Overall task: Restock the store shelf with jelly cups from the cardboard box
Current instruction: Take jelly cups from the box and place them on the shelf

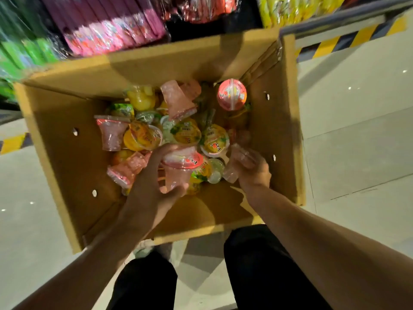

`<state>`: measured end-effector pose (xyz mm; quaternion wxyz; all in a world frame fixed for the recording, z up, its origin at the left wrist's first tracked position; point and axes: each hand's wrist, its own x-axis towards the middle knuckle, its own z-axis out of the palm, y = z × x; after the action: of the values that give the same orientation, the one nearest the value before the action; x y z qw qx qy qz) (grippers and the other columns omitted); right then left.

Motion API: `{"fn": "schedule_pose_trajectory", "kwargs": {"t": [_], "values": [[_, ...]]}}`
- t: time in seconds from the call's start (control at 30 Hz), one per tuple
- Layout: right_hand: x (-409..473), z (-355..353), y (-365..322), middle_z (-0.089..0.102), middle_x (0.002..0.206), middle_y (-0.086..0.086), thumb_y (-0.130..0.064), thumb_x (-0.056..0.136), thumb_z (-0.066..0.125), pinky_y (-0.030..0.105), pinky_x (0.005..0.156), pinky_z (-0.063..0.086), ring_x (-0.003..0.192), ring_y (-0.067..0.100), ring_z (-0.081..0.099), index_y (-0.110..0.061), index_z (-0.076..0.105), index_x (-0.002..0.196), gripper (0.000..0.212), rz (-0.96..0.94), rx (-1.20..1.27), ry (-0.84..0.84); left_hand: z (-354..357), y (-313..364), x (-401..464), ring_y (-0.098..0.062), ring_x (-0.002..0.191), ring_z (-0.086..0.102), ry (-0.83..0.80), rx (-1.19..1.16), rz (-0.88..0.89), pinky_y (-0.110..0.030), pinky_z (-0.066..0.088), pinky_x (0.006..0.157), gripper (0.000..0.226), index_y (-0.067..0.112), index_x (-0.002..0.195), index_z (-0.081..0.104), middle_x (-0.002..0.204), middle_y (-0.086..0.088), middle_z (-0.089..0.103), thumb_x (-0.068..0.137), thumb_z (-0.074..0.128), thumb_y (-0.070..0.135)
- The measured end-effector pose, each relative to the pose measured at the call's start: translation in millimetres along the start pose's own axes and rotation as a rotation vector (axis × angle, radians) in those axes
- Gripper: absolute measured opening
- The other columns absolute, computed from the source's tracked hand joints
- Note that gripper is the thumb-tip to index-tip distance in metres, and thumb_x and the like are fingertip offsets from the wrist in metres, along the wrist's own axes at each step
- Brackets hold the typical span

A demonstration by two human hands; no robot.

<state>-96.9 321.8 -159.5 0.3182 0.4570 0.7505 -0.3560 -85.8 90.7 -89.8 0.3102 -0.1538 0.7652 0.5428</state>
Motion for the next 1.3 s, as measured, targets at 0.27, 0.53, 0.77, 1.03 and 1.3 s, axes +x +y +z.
{"fn": "schedule_pose_trajectory", "kwargs": {"t": [0.27,0.53,0.77,1.03,1.3], "values": [[-182,-129,-72,0.06,0.108,-0.027,-0.017,0.085,0.079,0.002,0.069,0.041,0.093,-0.01,0.06,-0.022,0.061,0.126,0.045,-0.589,0.161,-0.06,-52,167,-108,0.019,0.103,0.057,0.083,0.026,0.064,-0.003,0.048,0.073,0.081,0.052,0.126,0.047,0.11,0.048,0.055,0.071,0.09,0.011],[-420,-314,-144,0.074,0.111,-0.013,-0.009,0.084,0.081,0.028,0.085,0.058,0.102,0.009,0.071,-0.038,0.062,0.122,0.051,-0.811,0.344,-0.102,-123,383,-261,0.004,0.107,0.064,0.053,-0.018,0.373,-0.019,0.055,0.081,0.078,0.044,0.128,0.046,0.117,0.029,0.064,0.079,0.078,-0.009],[-569,-415,-172,0.073,0.117,-0.007,-0.009,0.082,0.083,0.04,0.089,0.057,0.102,0.016,0.071,-0.033,0.063,0.123,0.052,-1.038,0.436,0.043,-169,514,-370,0.004,0.101,0.065,0.021,-0.039,0.618,-0.032,0.054,0.092,0.076,0.067,0.112,0.053,0.111,0.027,0.067,0.069,0.089,0.015],[-614,-513,-200,0.072,0.112,-0.006,-0.014,0.08,0.084,0.028,0.083,0.055,0.095,0.019,0.068,-0.043,0.064,0.123,0.055,-1.313,0.412,0.031,-146,607,-433,-0.004,0.109,0.065,0.136,0.004,0.817,-0.021,0.053,0.085,0.076,0.036,0.132,0.051,0.128,0.017,0.063,0.075,0.085,0.001],[-597,-671,-233,0.066,0.126,-0.014,-0.02,0.084,0.082,0.027,0.092,0.057,0.112,0.007,0.066,-0.034,0.059,0.134,0.056,-1.617,0.363,-0.088,-50,714,-468,-0.01,0.106,0.065,0.352,-0.025,0.934,-0.022,0.053,0.084,0.073,0.028,0.135,0.048,0.118,0.013,0.063,0.079,0.079,-0.007]]}}
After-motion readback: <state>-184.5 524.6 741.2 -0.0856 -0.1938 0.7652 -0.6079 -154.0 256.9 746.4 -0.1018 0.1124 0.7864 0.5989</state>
